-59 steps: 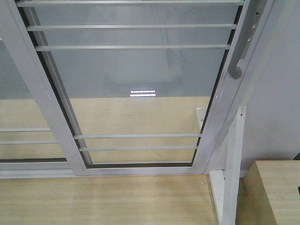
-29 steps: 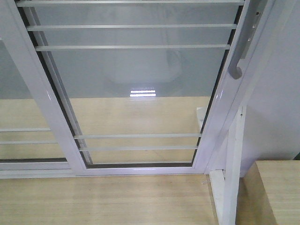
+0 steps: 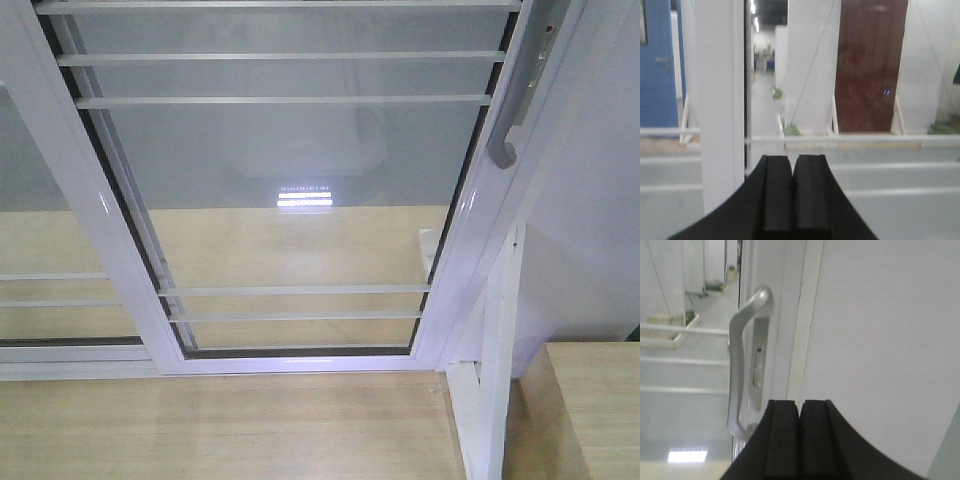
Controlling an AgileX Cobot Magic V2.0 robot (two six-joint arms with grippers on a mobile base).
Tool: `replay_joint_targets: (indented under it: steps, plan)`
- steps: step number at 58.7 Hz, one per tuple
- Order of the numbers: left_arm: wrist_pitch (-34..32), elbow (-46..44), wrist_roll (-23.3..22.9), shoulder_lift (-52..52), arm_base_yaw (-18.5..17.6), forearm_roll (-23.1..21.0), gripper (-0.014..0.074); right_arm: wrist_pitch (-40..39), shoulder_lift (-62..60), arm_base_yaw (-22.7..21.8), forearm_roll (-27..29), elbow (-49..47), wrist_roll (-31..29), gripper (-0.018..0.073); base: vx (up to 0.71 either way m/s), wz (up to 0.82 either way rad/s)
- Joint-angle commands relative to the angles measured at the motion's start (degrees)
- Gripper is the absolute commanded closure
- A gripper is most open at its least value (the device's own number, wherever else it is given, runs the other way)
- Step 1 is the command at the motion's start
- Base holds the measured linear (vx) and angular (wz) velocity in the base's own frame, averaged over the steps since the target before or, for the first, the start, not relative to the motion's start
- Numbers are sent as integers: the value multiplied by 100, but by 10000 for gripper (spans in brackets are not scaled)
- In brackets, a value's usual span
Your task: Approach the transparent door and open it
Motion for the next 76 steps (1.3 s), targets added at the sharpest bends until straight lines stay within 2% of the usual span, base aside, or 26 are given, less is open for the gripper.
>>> replay_joint_targets:
  steps: [1, 11, 20, 24, 31, 36, 44, 55, 60, 65, 70, 76]
  plan:
    - [-363, -163, 2, 581, -18, 3, 602, -488, 622, -8, 29, -158, 108, 561, 0, 0]
    - [-528, -163, 2, 1269, -18, 3, 598, -741, 1420, -8, 276, -158, 664, 556, 0, 0]
    - [-528, -163, 2, 1635, -18, 3, 584, -1039, 1830, -8, 248, -158, 606, 550, 0, 0]
    - [-528, -163, 2, 1778, -18, 3, 570, -1327, 2006, -8, 96, -158, 335, 547, 0, 0]
    - [-528, -163, 2, 2041, -18, 3, 536, -1731, 2202, -8, -454, -158, -672, 538, 0, 0]
    - [-603, -163, 2, 2200, -18, 3, 500, -1905, 2287, -8, -539, -158, -920, 522, 0, 0]
    - [-795, -163, 2, 2346, -18, 3, 400, -1935, 2403, -8, -480, -158, -544, 488, 0, 0]
    - [-1067, -163, 2, 2357, -18, 3, 253, -2072, 2580, -8, -543, -158, -390, 351, 0, 0]
    - [-1102, -163, 2, 2357, -18, 3, 230, -2203, 2633, -6, -530, -158, -157, 266, 0, 0]
    - [-1102, -163, 2, 2357, -18, 3, 230, -2560, 2721, 121, -525, -158, 364, 194, 0, 0]
    - [-1102, -163, 2, 2357, -18, 3, 231, -3055, 2875, 379, -550, -158, 827, 162, 0, 0]
    - [-1102, -163, 2, 2357, -18, 3, 237, -3516, 3218, 796, -664, -172, 946, 162, 0, 0]
